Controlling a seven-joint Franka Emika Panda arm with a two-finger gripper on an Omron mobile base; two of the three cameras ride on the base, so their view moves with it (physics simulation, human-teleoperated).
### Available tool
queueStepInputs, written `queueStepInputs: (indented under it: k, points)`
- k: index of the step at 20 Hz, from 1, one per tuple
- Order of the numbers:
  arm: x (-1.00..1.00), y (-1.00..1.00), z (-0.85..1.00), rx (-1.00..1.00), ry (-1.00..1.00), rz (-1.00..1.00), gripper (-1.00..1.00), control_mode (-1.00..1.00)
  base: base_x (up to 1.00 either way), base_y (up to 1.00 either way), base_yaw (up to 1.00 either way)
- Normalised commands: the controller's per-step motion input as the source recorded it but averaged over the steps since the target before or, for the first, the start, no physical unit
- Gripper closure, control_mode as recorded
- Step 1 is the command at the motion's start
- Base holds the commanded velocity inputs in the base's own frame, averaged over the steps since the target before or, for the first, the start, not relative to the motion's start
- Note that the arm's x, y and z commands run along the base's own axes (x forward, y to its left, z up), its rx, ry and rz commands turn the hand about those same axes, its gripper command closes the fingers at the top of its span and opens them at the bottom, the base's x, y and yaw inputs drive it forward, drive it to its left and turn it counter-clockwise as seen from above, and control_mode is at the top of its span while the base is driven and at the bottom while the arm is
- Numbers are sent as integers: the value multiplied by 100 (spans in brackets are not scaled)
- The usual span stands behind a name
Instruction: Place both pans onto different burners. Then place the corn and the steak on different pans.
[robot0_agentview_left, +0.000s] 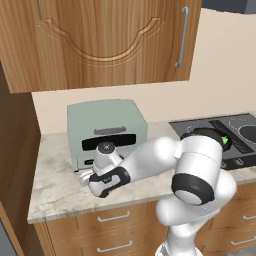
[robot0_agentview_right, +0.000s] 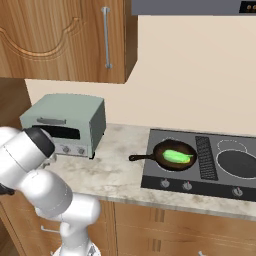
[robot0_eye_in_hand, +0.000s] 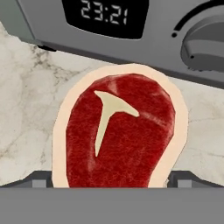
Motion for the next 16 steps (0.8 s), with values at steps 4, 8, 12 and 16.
queueStepInputs:
  k: [4, 8, 12, 16]
  points:
    - [0, 1, -10, 0, 0, 0, 100, -100, 0, 0, 0]
    - [0, 0, -2, 0, 0, 0, 100, -100, 0, 0, 0]
    - [0, 4, -1, 0, 0, 0, 100, -100, 0, 0, 0]
    - [-6, 0, 14, 0, -2, 0, 100, -100, 0, 0, 0]
